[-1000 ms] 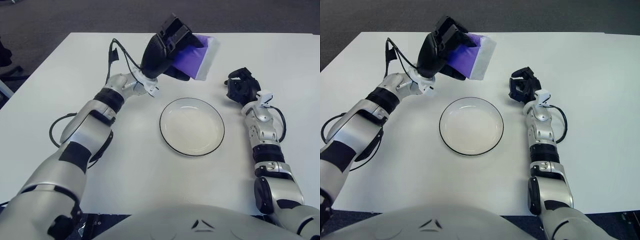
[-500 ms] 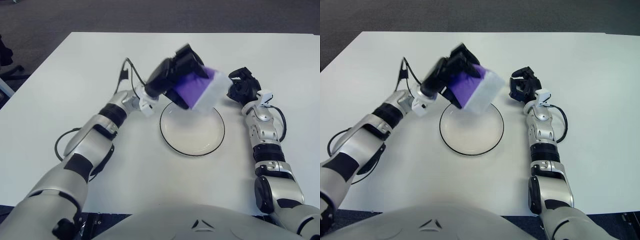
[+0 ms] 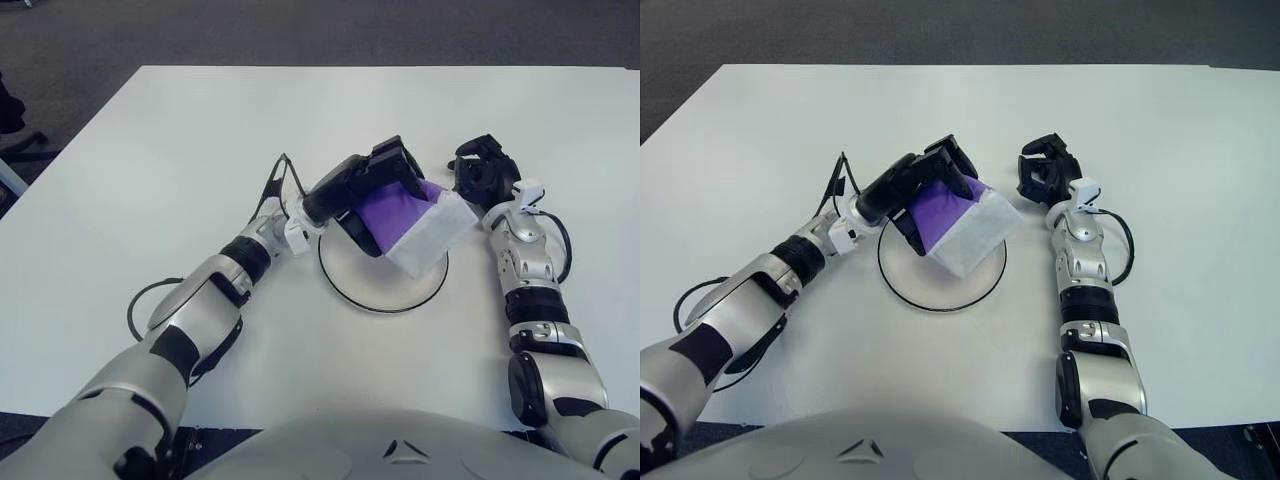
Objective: Put the tissue paper into the plate.
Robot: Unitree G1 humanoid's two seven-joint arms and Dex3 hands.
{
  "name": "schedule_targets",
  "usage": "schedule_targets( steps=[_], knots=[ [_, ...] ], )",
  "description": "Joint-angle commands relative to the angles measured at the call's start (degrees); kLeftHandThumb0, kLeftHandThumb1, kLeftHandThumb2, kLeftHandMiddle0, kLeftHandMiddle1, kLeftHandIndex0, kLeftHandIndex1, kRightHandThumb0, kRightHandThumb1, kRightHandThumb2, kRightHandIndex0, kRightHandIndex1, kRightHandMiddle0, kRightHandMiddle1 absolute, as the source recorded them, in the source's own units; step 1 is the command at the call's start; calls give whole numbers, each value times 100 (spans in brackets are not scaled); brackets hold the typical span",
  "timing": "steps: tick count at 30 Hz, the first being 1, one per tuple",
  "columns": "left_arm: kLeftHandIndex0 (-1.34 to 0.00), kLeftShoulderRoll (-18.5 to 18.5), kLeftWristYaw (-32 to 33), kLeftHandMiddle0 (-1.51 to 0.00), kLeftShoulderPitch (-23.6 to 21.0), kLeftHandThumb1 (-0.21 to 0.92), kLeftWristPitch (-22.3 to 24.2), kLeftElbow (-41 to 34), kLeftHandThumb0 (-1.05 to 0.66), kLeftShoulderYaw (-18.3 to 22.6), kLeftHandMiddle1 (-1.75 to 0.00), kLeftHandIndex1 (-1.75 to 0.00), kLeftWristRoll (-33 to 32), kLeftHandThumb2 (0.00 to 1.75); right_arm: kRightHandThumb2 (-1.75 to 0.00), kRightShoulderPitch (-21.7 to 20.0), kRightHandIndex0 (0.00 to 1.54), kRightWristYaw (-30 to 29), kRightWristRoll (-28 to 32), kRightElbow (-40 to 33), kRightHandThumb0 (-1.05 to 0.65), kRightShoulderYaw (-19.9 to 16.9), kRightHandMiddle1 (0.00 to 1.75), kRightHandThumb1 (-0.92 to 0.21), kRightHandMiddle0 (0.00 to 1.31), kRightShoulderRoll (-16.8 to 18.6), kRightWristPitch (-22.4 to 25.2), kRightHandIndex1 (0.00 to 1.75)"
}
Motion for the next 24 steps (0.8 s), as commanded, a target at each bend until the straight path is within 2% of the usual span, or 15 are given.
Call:
schedule_targets(
  steps=[1, 3, 4, 6, 7, 8, 9, 10, 13, 14, 16, 19, 22, 24],
  knots=[
    [-51, 287, -1021, -45, 296, 52, 852, -608, 41, -107, -175, -175, -679, 105, -100, 470, 59, 29, -30, 404, -1, 71, 175, -52, 27, 136, 461, 151],
    [-46, 372, -1492, -43, 398, 54, 1266, -906, 40, -61, -175, -175, -907, 102, -101, 469, 59, 30, -32, 402, -1, 74, 175, -52, 27, 133, 464, 151],
    [-43, 462, -1844, -42, 467, 56, 1676, -1161, 40, -72, -175, -175, -1140, 100, -101, 468, 59, 34, -33, 404, -1, 77, 175, -52, 27, 128, 466, 151],
    [-39, 653, -2369, -39, 589, 67, 2416, -1635, 20, -48, -165, -165, -1353, 79, -101, 464, 59, 44, -36, 410, -1, 82, 175, -52, 27, 119, 468, 151],
    [-34, 739, -2543, -39, 640, 70, 2716, -1836, 23, -19, -163, -149, -1364, 73, -101, 462, 60, 48, -38, 412, -1, 85, 175, -52, 27, 116, 469, 151],
    [-30, 818, -2645, -41, 661, 78, 2878, -1963, 27, 28, -158, -122, -1244, 57, -101, 460, 60, 52, -40, 417, -1, 88, 175, -52, 27, 114, 468, 150],
    [-25, 864, -2729, -41, 685, 83, 3002, -2065, -4, 81, -152, -98, -1160, 47, -101, 457, 60, 56, -41, 423, -1, 89, 175, -52, 27, 111, 466, 150],
    [-24, 873, -2765, -41, 703, 86, 3016, -2111, -24, 147, -147, -80, -1048, 41, -100, 455, 60, 58, -41, 428, -1, 90, 175, -52, 27, 110, 463, 150],
    [-25, 836, -2808, -43, 776, 90, 2966, -2220, -54, 386, -137, -56, -680, 40, -100, 451, 60, 64, -41, 440, -1, 91, 175, -52, 27, 106, 456, 150],
    [-26, 812, -2844, -43, 809, 91, 2978, -2263, -57, 468, -135, -54, -595, 41, -100, 450, 60, 66, -41, 442, -1, 92, 175, -52, 27, 105, 454, 150],
    [-28, 763, -2746, -45, 807, 91, 2691, -2201, -66, 652, -129, -49, -133, 45, -100, 446, 60, 73, -40, 454, -1, 93, 175, -52, 27, 103, 448, 149],
    [-32, 710, -2729, -50, 798, 92, 2454, -2141, -79, 834, -112, -42, 295, 57, -100, 438, 60, 83, -40, 474, -1, 92, 175, -52, 28, 99, 439, 149],
    [-33, 732, -2723, -54, 763, 92, 2247, -2120, -87, 972, -79, -30, 705, 67, -100, 429, 60, 95, -40, 491, -1, 89, 175, -52, 28, 93, 434, 149],
    [-33, 793, -2721, -57, 762, 92, 2149, -2196, -92, 1076, -40, -16, 919, 75, -100, 421, 60, 103, -41, 503, -1, 89, 175, -52, 28, 90, 432, 149]
  ],
)
